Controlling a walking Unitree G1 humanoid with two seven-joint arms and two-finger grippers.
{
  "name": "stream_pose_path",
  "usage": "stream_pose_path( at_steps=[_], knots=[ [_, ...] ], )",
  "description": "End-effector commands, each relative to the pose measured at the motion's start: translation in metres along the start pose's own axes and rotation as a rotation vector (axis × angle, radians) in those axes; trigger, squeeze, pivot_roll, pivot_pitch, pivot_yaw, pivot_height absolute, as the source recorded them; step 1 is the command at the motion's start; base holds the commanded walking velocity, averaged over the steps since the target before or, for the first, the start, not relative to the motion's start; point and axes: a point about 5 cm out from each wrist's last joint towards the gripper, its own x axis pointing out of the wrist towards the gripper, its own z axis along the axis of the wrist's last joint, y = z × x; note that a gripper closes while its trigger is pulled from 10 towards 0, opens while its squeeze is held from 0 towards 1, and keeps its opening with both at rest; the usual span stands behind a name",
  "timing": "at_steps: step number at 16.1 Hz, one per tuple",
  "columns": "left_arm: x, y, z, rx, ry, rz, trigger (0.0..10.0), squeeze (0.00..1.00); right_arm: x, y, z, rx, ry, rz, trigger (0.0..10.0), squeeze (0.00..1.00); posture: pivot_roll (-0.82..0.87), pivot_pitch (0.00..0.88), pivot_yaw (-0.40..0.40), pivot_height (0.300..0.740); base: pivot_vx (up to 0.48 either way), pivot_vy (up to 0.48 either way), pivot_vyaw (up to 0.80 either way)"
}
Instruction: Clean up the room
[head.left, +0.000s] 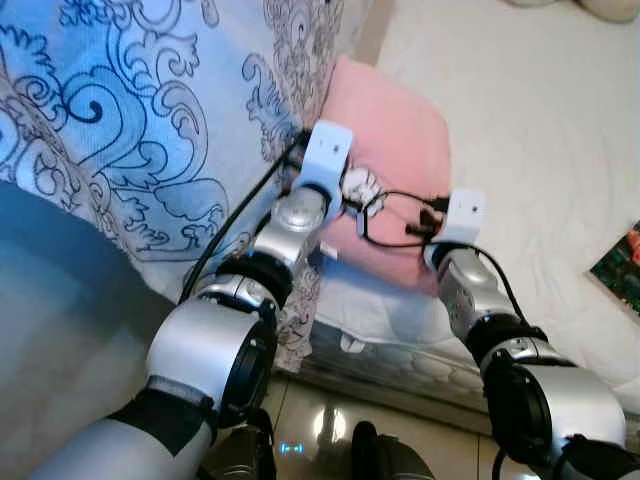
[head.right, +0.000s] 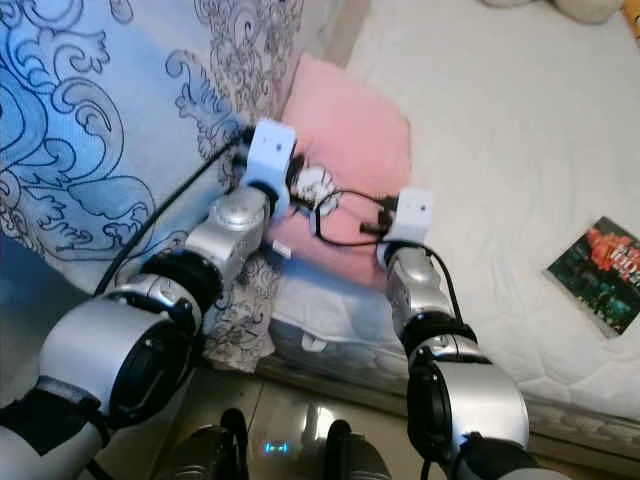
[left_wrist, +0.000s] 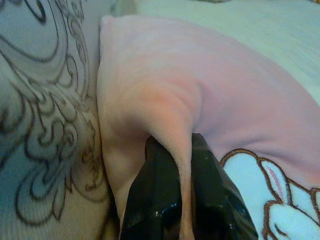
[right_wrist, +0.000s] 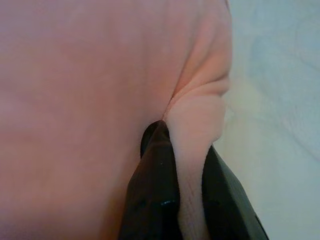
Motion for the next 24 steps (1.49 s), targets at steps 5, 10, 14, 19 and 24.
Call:
stream_pose_path(
  at_steps=[5,10,14,19,24],
  knots=[
    [0.004,-0.013,0.051,0.042,-0.246,-0.101,10.0,0.0,-0.007,0.014,0.004,-0.061,-0.172,-0.06,10.0,0.0,0.04,0.33,-0.07,0.74,0.0,0.0,0.0],
    [0.003,-0.001,0.056,0.014,-0.292,-0.084,10.0,0.0,-0.018,0.026,-0.015,-0.067,-0.195,-0.039,10.0,0.0,0.04,0.3,-0.048,0.74,0.0,0.0,0.0],
    [0.002,0.016,0.022,-0.084,-0.111,0.029,10.0,0.0,-0.006,0.008,-0.01,-0.144,-0.062,-0.037,10.0,0.0,0.05,0.296,-0.049,0.74,0.0,0.0,0.0],
    [-0.003,0.027,0.002,-0.135,-0.06,0.098,10.0,0.0,-0.003,-0.008,-0.002,-0.224,-0.038,-0.027,10.0,0.0,0.07,0.294,-0.076,0.74,0.0,0.0,0.0],
    [-0.007,0.02,-0.018,-0.127,0.008,0.088,10.0,1.0,-0.009,-0.014,-0.026,-0.25,0.072,-0.004,10.0,1.0,0.08,0.287,-0.081,0.74,0.0,0.0,0.0]
  ],
)
